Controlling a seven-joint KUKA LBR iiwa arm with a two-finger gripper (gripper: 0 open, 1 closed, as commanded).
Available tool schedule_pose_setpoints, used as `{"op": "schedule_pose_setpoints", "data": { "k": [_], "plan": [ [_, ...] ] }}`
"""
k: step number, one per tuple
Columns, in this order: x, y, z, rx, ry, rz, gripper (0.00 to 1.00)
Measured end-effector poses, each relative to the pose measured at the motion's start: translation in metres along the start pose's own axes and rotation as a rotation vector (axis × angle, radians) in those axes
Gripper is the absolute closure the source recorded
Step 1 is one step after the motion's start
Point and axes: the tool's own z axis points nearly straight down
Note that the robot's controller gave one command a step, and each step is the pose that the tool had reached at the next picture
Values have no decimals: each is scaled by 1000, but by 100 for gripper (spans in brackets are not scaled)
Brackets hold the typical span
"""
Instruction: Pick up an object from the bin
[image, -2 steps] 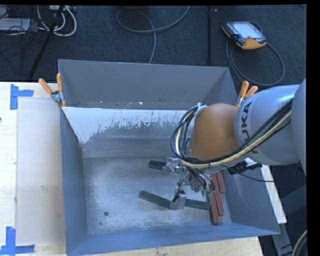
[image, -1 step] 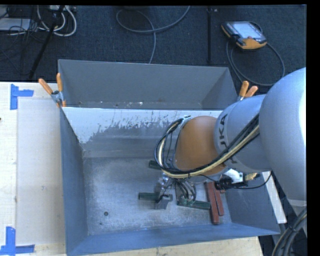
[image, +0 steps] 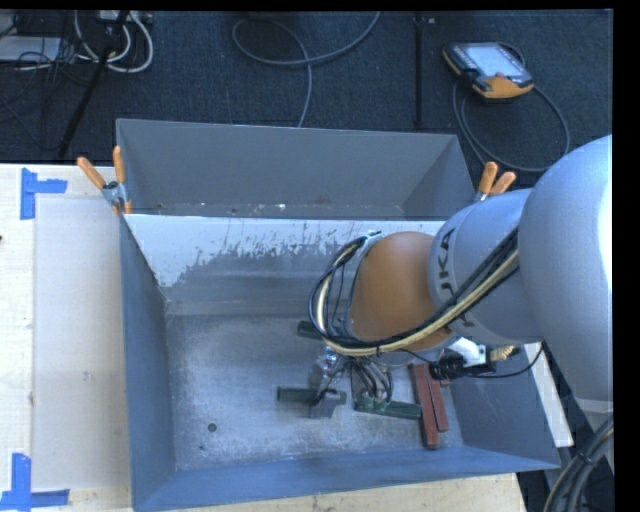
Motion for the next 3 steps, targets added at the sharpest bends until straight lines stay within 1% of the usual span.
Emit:
{"op": "schedule_pose_setpoints", "data": {
  "k": [1, 2, 3],
  "plan": [
    [-27, 5, -120, 0, -3, -22, 100],
    [-27, 5, -120, 0, -3, -22, 100],
    [-19, 2, -268, 0, -9, -215, 100]
  ]
}}
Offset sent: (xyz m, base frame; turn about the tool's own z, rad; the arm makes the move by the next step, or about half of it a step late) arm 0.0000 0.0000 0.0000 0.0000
